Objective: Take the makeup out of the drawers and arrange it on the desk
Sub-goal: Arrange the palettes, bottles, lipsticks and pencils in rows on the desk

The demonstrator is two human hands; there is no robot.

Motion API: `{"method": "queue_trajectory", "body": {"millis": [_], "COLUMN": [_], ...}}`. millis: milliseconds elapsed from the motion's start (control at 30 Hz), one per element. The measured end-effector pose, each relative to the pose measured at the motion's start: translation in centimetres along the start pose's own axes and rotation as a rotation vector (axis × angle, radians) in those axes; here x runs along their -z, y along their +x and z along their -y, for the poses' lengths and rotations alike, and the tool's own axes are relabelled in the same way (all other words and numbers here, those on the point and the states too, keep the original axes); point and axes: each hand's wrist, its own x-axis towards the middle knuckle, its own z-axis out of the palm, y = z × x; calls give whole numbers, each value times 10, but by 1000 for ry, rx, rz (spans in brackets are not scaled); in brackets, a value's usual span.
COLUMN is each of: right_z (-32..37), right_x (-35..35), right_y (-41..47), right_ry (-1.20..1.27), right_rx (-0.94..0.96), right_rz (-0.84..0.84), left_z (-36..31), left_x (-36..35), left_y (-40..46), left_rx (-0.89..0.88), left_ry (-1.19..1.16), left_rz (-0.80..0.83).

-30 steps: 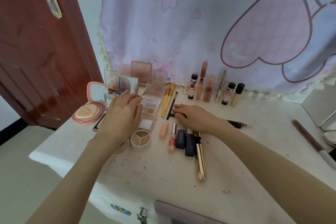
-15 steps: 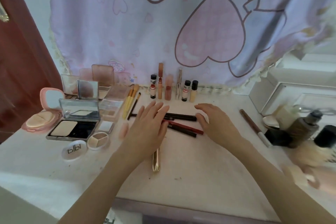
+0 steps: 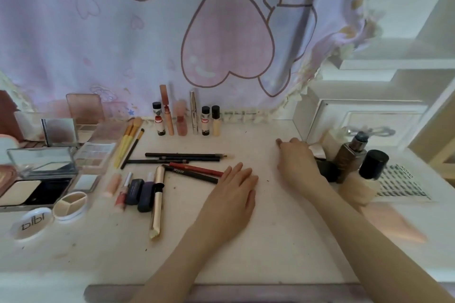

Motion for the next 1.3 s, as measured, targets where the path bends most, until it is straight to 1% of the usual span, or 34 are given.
{"method": "queue_trajectory", "body": {"millis": [133,200,267,300,400,500,567,633,700,733,800,933,1000,1100,1167,1233,1300], "right_z": [10,14,17,17,18,16,12,8,5,4,4,11,15,17,16,12,10], "right_x": [-6,-6,-2,1,10,18,22,26,30,31,32,31,31,31,35,36,34], "right_y": [-5,-9,-15,-20,-41,-56,-60,-61,-60,-59,-58,-56,-55,-52,-50,-49,-48], "right_ry": [188,294,502,638,993,1189,1286,1331,1389,1369,1350,1576,1614,1419,1282,1240,1308], "right_rx": [53,75,70,60,67,111,123,90,-21,-77,-133,-179,-165,-29,71,119,100], "right_rz": [10,27,46,61,151,263,278,243,182,144,76,12,-3,-115,-170,-164,-102], "left_z": [3,2,0,0,0,1,2,4,4,5,3,-2,-2,3,4,4,3], "left_x": [-4,-1,3,4,10,14,15,17,18,19,19,19,19,21,22,22,21], "left_y": [-1,-1,0,0,-1,-2,-4,-6,-7,-7,-6,-6,-6,-5,-5,-5,-5], "left_rx": [-4,3,3,11,101,127,104,112,157,176,191,242,213,215,225,232,228], "left_ry": [-2,-7,15,35,36,-53,-119,-135,-147,-149,-145,-274,-259,-214,-229,-278,-297], "left_rz": [-6,-35,-99,-156,-295,-331,-367,-399,-420,-429,-432,-401,-392,-365,-357,-344,-320]}}
